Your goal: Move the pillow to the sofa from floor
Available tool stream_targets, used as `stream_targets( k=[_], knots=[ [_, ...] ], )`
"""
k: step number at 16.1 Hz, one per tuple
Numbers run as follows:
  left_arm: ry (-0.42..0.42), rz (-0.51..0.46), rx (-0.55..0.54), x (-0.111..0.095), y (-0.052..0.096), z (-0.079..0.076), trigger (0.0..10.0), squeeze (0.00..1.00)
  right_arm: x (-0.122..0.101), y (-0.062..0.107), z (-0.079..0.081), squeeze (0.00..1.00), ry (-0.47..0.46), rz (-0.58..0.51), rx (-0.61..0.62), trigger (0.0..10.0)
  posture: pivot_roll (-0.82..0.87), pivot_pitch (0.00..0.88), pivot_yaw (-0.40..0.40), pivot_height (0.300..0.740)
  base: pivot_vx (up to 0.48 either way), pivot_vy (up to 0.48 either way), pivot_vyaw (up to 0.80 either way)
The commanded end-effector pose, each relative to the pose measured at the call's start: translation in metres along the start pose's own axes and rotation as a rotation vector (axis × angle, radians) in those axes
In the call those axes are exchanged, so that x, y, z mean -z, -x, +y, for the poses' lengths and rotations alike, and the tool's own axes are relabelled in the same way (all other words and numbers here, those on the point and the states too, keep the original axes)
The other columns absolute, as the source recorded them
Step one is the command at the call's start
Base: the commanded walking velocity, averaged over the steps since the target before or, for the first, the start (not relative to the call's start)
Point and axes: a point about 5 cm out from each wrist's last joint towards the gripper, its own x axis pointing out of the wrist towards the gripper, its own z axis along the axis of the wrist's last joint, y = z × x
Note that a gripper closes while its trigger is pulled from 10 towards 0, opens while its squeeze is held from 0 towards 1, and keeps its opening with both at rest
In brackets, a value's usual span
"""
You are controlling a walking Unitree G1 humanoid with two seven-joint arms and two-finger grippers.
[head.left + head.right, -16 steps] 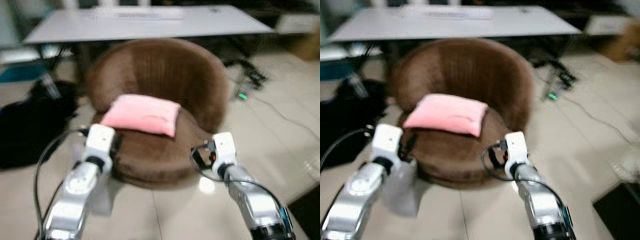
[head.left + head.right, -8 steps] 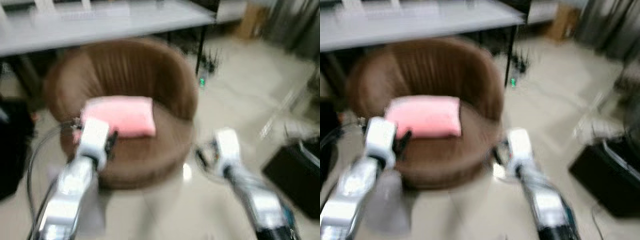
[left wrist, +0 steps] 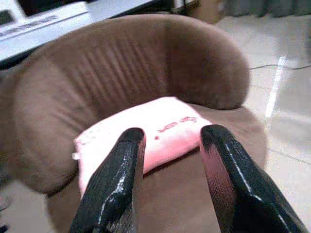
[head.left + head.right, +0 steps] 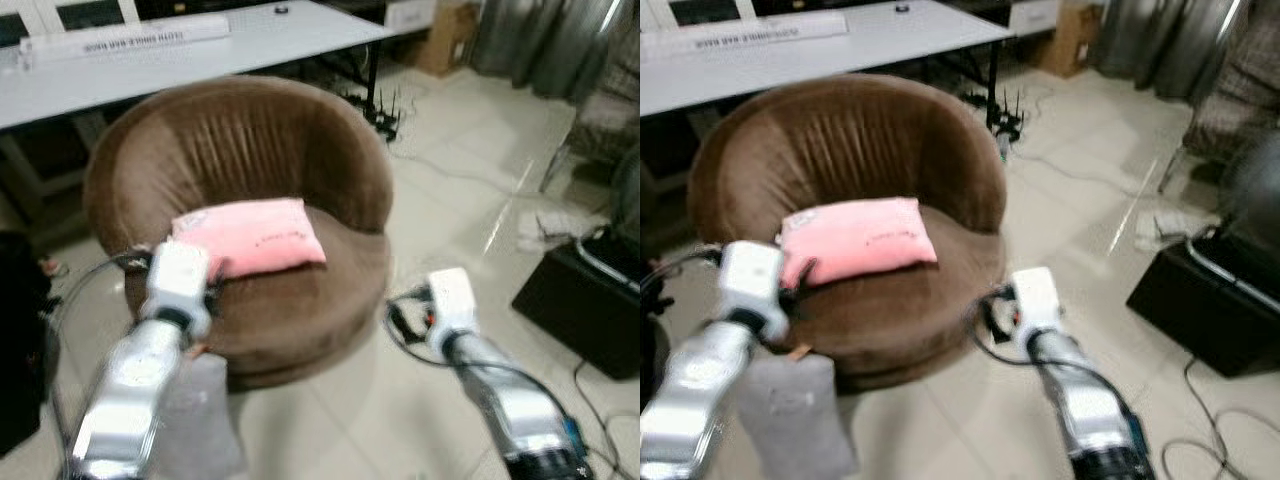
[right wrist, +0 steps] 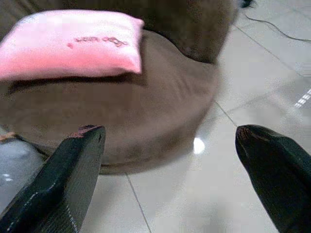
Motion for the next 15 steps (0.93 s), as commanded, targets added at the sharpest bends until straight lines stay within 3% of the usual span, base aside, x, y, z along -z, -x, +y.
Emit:
stream_targets(
  k=[1,6,15],
  knots=[
    [-0.008,0.001,-0.013,-0.0011,0.0011,0.0048,10.0,0.0,-0.0094,-0.0017,0.0052,0.0,0.0,-0.034,-0.021,10.0,0.09,0.0,0.008,0.74,0.0,0.48,-0.5],
    [0.003,0.005,-0.009,0.0008,-0.001,0.0012,10.0,0.0,-0.0092,-0.0021,0.0061,0.0,0.001,-0.035,-0.027,10.0,0.09,0.0,0.006,0.74,0.0,0.478,-0.49],
    [-0.002,0.014,-0.013,0.0022,-0.0005,0.0008,10.0,0.0,-0.0096,-0.003,0.0067,0.0,-0.002,-0.033,-0.033,10.0,0.1,0.0,0.001,0.74,0.0,0.48,0.0]
  ],
)
